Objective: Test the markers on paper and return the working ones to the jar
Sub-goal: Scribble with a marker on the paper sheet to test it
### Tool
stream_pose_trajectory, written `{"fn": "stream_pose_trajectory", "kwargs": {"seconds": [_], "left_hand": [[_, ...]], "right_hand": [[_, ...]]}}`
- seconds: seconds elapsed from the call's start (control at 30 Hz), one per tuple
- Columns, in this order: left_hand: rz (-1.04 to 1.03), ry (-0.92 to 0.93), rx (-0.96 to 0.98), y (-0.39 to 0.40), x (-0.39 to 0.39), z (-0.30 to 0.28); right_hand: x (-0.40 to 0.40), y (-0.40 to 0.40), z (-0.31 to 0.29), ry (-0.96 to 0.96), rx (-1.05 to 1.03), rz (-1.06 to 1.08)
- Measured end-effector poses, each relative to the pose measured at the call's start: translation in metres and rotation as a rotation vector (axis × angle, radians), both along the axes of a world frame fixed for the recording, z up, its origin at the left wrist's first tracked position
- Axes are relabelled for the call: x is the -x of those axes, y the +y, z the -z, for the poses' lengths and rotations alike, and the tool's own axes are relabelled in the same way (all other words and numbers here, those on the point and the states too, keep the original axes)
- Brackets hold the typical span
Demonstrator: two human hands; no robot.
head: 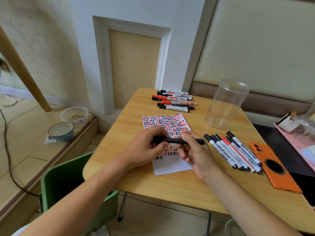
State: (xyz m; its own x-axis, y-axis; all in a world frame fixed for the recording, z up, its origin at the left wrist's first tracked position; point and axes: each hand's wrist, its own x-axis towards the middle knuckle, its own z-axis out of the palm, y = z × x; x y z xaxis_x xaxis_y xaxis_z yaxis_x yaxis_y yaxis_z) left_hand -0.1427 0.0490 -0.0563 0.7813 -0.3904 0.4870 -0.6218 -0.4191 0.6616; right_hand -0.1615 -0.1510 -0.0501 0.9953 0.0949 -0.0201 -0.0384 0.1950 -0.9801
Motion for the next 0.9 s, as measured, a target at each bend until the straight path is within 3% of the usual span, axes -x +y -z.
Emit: {"fn": "stream_pose_trajectory", "kwargs": {"seconds": [0.13, 0.37, 0.57, 0.9], "left_hand": [[0.07, 0.073, 0.068, -0.003, 0.003, -0.001], [-0.067, 0.061, 0.018, 0.0, -0.005, 0.003], [-0.102, 0.104, 0.007, 0.0, -0.005, 0.005], [-0.036, 0.243, 0.136, 0.005, -0.001, 0.001]], "right_hand": [[-0.001, -0.001, 0.002, -0.061, 0.026, -0.029], [-0.001, 0.005, 0.008, -0.162, 0.143, 0.075], [0.002, 0.007, 0.011, -0.213, 0.312, -0.027], [-0.001, 0.002, 0.01, -0.204, 0.291, -0.082]]}}
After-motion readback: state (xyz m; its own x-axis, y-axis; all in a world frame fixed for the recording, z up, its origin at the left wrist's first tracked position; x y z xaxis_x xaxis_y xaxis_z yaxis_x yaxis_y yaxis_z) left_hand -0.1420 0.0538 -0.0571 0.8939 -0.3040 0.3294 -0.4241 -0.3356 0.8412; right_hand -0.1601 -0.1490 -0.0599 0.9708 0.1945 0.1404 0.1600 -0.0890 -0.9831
